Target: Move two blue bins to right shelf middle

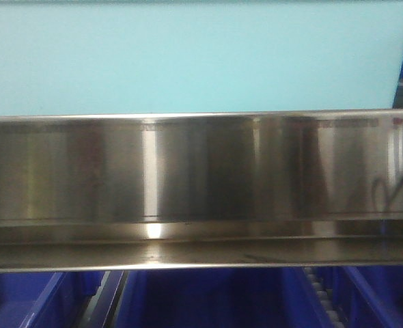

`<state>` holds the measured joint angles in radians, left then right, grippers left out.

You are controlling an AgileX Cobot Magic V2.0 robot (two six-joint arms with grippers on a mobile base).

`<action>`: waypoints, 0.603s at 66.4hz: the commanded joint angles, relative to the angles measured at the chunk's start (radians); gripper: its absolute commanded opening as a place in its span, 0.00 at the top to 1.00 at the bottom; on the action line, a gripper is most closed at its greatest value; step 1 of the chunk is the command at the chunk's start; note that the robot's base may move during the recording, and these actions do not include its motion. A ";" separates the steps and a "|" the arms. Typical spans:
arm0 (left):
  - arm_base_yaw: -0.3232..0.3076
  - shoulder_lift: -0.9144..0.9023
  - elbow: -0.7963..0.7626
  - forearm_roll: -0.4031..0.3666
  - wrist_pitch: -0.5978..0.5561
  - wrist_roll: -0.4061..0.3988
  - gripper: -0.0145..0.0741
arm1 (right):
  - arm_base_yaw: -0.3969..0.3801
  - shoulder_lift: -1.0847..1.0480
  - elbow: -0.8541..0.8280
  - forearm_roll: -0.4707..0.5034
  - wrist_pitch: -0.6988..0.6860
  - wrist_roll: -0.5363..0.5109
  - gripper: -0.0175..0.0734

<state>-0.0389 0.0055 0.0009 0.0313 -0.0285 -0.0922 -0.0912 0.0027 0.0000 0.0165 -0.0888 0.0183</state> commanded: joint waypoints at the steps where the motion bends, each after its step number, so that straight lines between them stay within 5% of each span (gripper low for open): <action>1: -0.003 -0.006 -0.001 0.023 -0.034 0.005 0.96 | -0.004 -0.003 0.000 -0.010 -0.096 -0.002 0.99; 7: -0.003 -0.006 -0.024 0.023 -0.029 0.005 0.96 | -0.004 -0.003 -0.045 -0.010 -0.050 -0.002 0.99; 21: -0.003 0.044 -0.280 0.048 0.223 0.005 0.96 | -0.004 0.012 -0.310 -0.010 0.279 -0.002 0.99; 29: -0.003 0.196 -0.426 0.053 0.275 0.005 0.96 | -0.004 0.118 -0.454 -0.010 0.436 -0.002 0.99; 40: -0.003 0.466 -0.627 0.053 0.378 0.005 0.96 | -0.004 0.329 -0.611 -0.010 0.489 -0.002 0.99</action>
<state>-0.0389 0.3439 -0.5365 0.0781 0.2845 -0.0899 -0.0912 0.2418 -0.5518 0.0165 0.3763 0.0183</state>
